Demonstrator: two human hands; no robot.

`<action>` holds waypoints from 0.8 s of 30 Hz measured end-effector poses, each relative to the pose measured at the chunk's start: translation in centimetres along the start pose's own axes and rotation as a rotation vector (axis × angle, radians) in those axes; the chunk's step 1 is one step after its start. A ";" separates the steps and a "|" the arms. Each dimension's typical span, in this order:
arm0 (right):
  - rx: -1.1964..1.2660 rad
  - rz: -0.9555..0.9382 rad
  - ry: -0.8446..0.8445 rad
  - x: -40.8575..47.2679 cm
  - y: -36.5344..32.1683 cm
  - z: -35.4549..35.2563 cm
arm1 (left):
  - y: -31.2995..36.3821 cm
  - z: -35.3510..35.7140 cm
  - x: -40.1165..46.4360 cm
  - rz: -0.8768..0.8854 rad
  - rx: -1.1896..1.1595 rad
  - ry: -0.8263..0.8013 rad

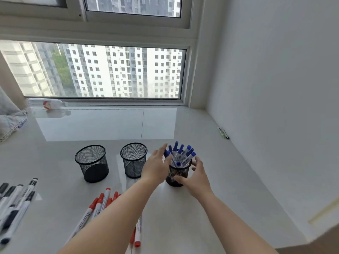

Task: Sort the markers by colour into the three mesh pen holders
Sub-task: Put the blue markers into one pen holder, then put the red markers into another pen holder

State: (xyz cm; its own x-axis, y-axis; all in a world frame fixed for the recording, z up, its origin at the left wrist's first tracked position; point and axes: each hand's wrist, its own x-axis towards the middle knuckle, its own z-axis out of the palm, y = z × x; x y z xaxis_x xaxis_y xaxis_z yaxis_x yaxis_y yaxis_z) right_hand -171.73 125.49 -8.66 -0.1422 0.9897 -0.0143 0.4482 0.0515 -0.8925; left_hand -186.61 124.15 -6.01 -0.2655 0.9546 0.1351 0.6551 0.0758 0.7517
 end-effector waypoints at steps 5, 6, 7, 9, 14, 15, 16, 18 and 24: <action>-0.169 -0.060 0.114 -2.3 -1.2 -0.6 | 0.1 -1.1 -1.6 -0.037 -0.034 -0.060; -0.225 -0.110 0.190 -2.9 -1.5 -0.6 | 0.0 -1.6 -2.2 -0.030 -0.063 -0.030; -0.270 -0.170 0.278 -3.6 -1.9 -0.4 | -0.3 -2.1 -2.9 -0.019 -0.086 0.014; -0.300 -0.268 0.404 -5.1 -2.5 0.3 | -1.4 -3.5 -4.5 -0.004 -0.103 0.104; -0.251 -0.272 0.212 -7.7 -2.9 4.1 | -5.8 -7.7 -8.8 -0.089 -0.086 0.179; -0.238 -0.258 0.145 -8.0 -2.8 5.0 | -6.8 -8.5 -9.7 -0.117 -0.060 0.187; -0.226 -0.243 0.090 -8.4 -2.7 5.8 | -7.8 -9.2 -10.5 -0.147 -0.026 0.198; -0.219 -0.198 0.008 -8.8 -2.5 7.5 | -9.7 -10.4 -11.8 -0.204 0.062 0.232; -0.328 -0.009 -0.154 -9.6 -1.8 11.9 | -13.8 -10.6 -13.7 -0.370 0.320 0.137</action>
State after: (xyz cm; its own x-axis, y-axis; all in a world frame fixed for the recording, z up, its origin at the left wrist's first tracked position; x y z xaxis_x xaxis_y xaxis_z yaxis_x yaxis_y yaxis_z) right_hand -181.62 114.26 -12.30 -0.2675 0.9586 -0.0972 0.7022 0.1249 -0.7010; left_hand -199.53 106.99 -11.41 -0.5969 0.8023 -0.0035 0.6778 0.5066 0.5329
